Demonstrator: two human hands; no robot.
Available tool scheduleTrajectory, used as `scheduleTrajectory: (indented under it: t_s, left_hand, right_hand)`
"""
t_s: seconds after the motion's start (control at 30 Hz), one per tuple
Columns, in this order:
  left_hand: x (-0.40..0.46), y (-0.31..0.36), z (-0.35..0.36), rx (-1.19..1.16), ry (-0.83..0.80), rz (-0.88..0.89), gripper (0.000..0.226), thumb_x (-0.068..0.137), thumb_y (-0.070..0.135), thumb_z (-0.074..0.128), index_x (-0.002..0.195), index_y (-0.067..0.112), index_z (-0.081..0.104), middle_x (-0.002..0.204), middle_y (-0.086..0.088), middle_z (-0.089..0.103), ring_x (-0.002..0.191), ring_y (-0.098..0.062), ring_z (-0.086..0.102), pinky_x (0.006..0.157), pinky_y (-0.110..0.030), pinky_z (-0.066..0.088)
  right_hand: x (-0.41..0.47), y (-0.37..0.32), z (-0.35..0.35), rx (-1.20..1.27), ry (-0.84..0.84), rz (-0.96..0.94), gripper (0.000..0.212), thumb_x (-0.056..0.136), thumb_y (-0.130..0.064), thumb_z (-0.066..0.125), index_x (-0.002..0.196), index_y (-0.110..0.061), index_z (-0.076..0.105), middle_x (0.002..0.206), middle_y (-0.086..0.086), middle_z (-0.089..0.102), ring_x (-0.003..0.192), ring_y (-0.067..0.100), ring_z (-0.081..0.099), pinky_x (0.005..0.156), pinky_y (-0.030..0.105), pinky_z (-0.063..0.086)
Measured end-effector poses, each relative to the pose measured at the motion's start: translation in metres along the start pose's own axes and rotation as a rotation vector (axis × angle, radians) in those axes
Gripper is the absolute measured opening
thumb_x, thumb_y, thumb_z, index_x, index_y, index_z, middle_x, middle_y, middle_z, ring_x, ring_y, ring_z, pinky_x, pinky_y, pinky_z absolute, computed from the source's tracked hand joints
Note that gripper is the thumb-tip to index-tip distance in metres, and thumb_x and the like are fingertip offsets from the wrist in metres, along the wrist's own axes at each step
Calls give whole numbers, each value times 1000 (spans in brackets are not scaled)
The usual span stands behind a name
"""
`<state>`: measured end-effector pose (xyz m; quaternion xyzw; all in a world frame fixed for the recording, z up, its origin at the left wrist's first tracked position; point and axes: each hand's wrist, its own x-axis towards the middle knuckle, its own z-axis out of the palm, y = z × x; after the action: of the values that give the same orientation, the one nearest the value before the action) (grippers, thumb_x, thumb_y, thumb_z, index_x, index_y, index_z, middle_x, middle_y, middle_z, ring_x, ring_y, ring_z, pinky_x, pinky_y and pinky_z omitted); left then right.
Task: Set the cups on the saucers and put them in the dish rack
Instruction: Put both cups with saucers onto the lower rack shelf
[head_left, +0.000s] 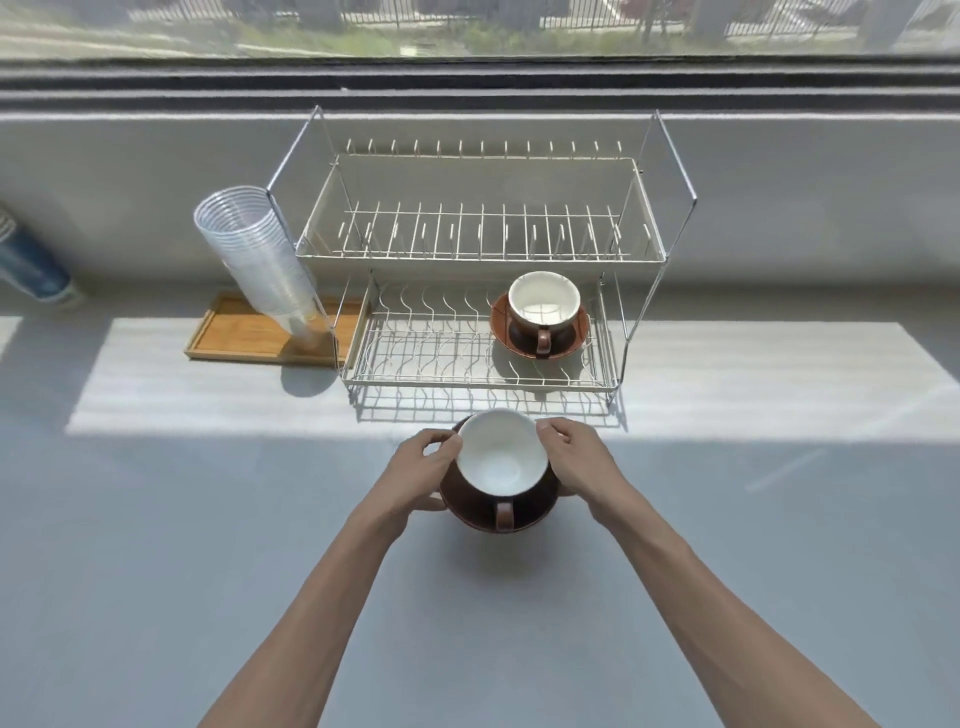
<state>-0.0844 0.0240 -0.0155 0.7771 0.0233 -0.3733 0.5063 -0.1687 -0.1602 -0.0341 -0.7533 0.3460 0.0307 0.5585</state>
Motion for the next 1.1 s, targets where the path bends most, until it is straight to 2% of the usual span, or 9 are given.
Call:
scheduleTrajectory:
  t_s: [0.27, 0.37, 0.47, 0.57, 0.7, 0.83, 0.9, 0.97, 1.1]
  left_hand:
    - [47, 48, -50, -8, 90, 47, 21, 96, 34, 53, 112, 24, 62, 88, -3, 68, 73, -23, 67, 69, -35, 61]
    - [69, 63, -64, -22, 114, 41, 18, 95, 32, 52, 106, 24, 64, 83, -3, 67, 70, -22, 64, 68, -35, 60]
    - [91, 74, -70, -65, 143, 29, 15, 94, 27, 50, 97, 25, 65, 72, -2, 63, 65, -21, 60, 72, -36, 57]
    - [115, 83, -73, -108, 188, 18, 15, 97, 29, 49, 93, 25, 64, 74, -1, 60, 66, -19, 57, 69, -32, 52]
    - [146, 92, -80, -176, 243, 19, 33, 98, 42, 49, 117, 19, 63, 103, -4, 61, 77, -17, 57, 61, -27, 48]
    - [166, 100, -85, -204, 294, 10, 45, 94, 51, 46, 118, 17, 62, 122, -9, 63, 90, -22, 58, 72, -32, 51]
    - [173, 104, -87, -197, 318, 33, 45, 94, 59, 44, 108, 21, 64, 115, -8, 64, 97, -26, 60, 87, -38, 52]
    - [178, 107, -88, -237, 319, 61, 42, 92, 61, 45, 89, 24, 63, 98, -2, 63, 85, -23, 59, 81, -35, 51]
    - [188, 96, -91, -215, 269, 108, 46, 88, 65, 40, 98, 24, 56, 95, -5, 53, 87, -19, 49, 82, -39, 48]
  right_hand:
    - [61, -71, 22, -26, -40, -105, 40, 96, -37, 40, 93, -7, 66, 79, 8, 60, 76, 26, 56, 72, 40, 51]
    - [86, -90, 33, -22, -36, -99, 40, 95, -40, 40, 99, -12, 69, 93, 13, 69, 90, 33, 65, 80, 47, 57]
    - [111, -103, 43, 1, -31, -56, 38, 95, -43, 43, 110, -18, 68, 95, 5, 64, 88, 27, 62, 67, 38, 58]
    - [134, -110, 52, -38, -16, -25, 40, 96, -44, 45, 120, -19, 64, 110, 7, 59, 100, 26, 58, 85, 40, 53]
    - [157, -126, 64, -76, 27, -32, 27, 95, -32, 43, 78, -20, 61, 75, 5, 51, 82, 27, 49, 63, 34, 43]
    - [169, -133, 65, -158, -60, -47, 42, 90, 5, 38, 63, -27, 33, 69, -4, 36, 89, 31, 56, 100, 45, 40]
    - [170, -135, 65, -88, -52, -138, 43, 97, 0, 43, 67, -31, 37, 73, -6, 40, 76, 18, 49, 94, 40, 40]
    - [184, -138, 70, -160, 50, -203, 40, 101, -15, 41, 64, -29, 39, 70, -5, 41, 74, 20, 44, 78, 33, 38]
    - [196, -143, 76, -220, 86, -218, 31, 104, -21, 37, 82, -13, 58, 82, 8, 50, 79, 23, 45, 77, 37, 40]
